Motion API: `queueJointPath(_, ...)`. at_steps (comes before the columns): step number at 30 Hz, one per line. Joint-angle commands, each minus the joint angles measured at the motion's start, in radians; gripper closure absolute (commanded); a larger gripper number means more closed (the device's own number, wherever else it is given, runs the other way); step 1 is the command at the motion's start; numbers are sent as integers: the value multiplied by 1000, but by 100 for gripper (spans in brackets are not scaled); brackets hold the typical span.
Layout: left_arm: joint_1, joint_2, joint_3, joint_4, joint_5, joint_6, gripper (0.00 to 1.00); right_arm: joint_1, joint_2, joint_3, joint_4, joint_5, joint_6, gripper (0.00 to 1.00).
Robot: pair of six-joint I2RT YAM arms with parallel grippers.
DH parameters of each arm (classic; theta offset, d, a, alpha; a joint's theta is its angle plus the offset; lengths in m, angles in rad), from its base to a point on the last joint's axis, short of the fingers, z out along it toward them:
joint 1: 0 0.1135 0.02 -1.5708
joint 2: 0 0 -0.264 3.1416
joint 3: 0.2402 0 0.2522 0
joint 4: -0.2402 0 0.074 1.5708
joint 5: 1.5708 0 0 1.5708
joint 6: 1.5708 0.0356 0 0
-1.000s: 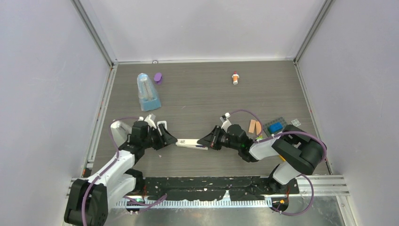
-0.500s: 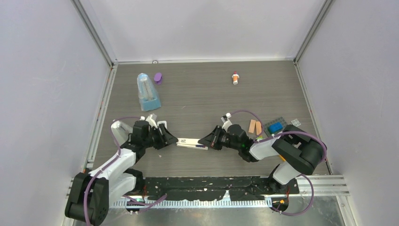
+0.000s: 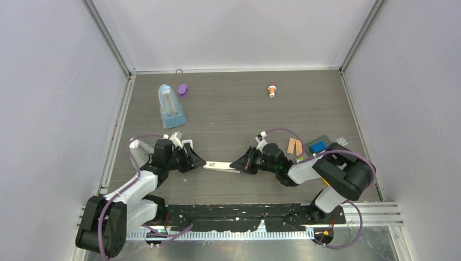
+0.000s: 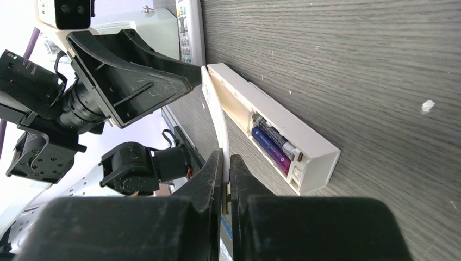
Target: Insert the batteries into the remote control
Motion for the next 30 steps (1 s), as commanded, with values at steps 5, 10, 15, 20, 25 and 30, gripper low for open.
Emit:
queueJointPath(5, 0, 23, 0, 62, 27, 20, 55, -14, 11, 7, -88, 13, -23, 95)
queueJointPath(10, 0, 38, 1, 72, 34, 20, 56, -18, -3, 2, -121, 26, -32, 95)
queueJointPath(15, 0, 48, 5, 78, 39, 20, 56, -19, -22, -2, -151, 45, -37, 95)
queueJointPath(20, -2, 57, 6, 82, 40, 23, 57, -19, -34, -1, -176, 57, -42, 95)
queueJointPath(25, -2, 75, 5, 92, 43, 23, 57, -19, -49, 16, -243, 67, -64, 95)
queueJointPath(30, -6, 87, 7, 98, 46, 22, 57, -19, -50, 37, -317, 84, -78, 95)
